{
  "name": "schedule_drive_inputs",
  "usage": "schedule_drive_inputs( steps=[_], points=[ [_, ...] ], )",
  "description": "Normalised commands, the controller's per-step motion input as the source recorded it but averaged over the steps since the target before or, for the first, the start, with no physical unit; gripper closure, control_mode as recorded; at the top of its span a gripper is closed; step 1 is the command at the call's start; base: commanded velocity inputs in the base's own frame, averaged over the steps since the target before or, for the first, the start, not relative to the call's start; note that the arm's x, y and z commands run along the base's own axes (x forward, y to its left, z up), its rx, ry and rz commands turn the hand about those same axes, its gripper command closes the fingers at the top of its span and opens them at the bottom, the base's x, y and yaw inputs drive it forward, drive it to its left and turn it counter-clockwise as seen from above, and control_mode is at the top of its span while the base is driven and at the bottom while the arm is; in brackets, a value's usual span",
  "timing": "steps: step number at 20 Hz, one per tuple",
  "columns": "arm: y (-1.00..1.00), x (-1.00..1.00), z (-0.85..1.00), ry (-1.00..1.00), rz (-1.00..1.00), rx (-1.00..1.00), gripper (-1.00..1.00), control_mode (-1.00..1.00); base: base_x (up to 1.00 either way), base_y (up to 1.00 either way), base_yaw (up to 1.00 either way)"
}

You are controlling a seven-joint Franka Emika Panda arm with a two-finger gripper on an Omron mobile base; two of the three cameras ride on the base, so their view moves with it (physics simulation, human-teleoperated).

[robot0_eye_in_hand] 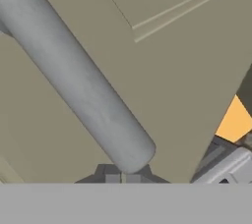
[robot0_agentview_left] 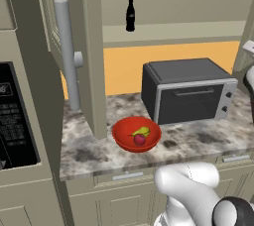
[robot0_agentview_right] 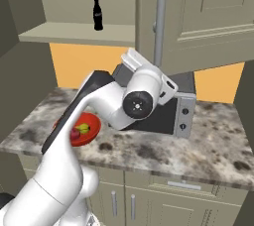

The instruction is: Open the cabinet. Pick the apple and pear from the cabinet and place them into the bowl. Then close the cabinet.

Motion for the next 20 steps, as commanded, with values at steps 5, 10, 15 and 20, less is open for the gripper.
schedule_drive_inputs(
  steps=[5, 10, 15, 20],
  points=[
    [0.00, 0.53, 0.00, -0.01, 0.02, 0.00, 1.00, -1.00, 0.00, 0.00, 0.00],
    [0.00, 0.51, 0.01, 0.00, 0.02, 0.00, 1.00, -1.00, 0.00, 0.00, 0.00],
    [0.00, 0.38, 0.01, 0.02, 0.01, 0.00, 1.00, -1.00, 0.00, 0.00, 0.00],
    [0.00, 0.34, 0.04, 0.07, 0.03, 0.00, 1.00, -1.00, 0.00, 0.00, 0.00]
  ],
)
